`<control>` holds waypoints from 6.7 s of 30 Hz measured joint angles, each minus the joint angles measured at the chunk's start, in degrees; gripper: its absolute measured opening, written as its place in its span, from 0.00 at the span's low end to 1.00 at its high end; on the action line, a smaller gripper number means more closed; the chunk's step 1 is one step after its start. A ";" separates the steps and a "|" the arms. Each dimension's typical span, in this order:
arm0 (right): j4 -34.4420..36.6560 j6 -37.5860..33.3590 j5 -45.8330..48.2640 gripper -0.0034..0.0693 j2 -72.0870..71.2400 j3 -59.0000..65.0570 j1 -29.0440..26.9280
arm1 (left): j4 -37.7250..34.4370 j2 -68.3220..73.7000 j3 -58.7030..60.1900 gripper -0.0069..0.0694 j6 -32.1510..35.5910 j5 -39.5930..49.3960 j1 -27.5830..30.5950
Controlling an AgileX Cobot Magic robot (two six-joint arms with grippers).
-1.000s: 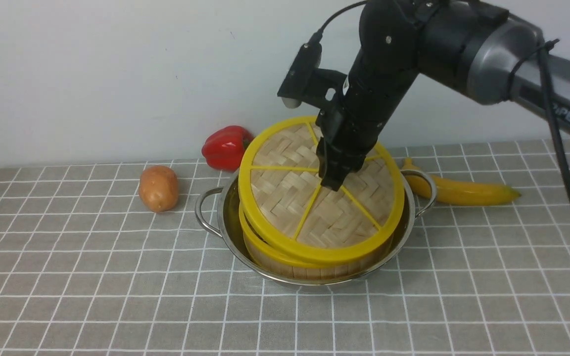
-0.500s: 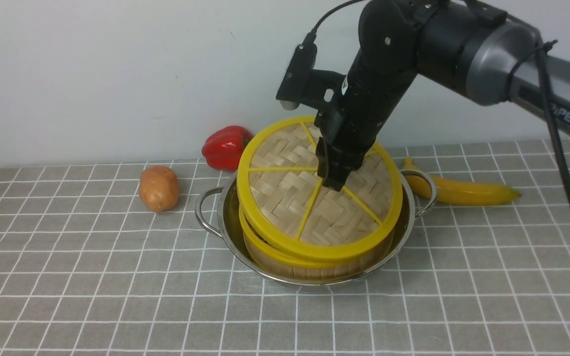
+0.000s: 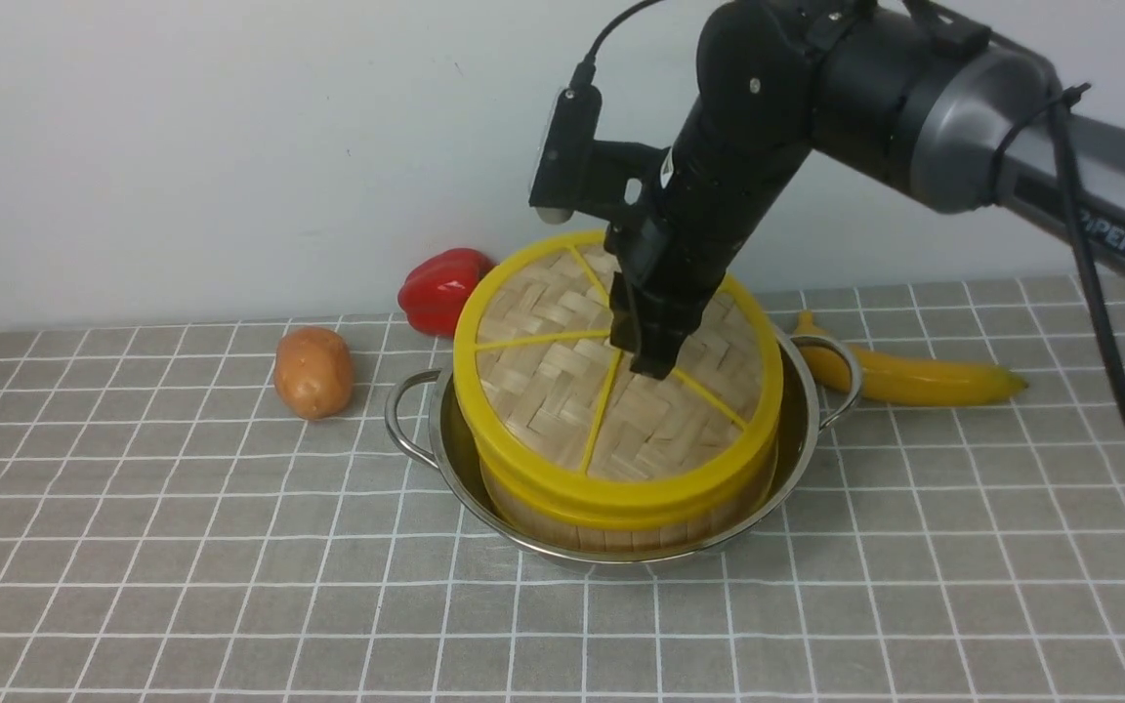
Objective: Place the steamer in the pot on the grey tablecloth, and put the lid on the steamer.
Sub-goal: 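Place the bamboo steamer lid onto the steamer basket in the pot with the right gripper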
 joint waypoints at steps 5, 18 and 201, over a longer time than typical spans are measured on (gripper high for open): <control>0.00 -0.57 -0.35 0.25 0.00 0.00 0.18 | 0.00 0.00 0.00 0.41 0.00 0.00 0.00; -2.15 0.32 0.12 0.25 0.00 -0.11 0.18 | 0.00 0.00 0.00 0.41 0.00 0.00 0.00; -1.92 -27.47 -10.54 0.25 2.27 5.31 0.11 | 0.01 0.00 0.00 0.41 0.00 0.00 0.00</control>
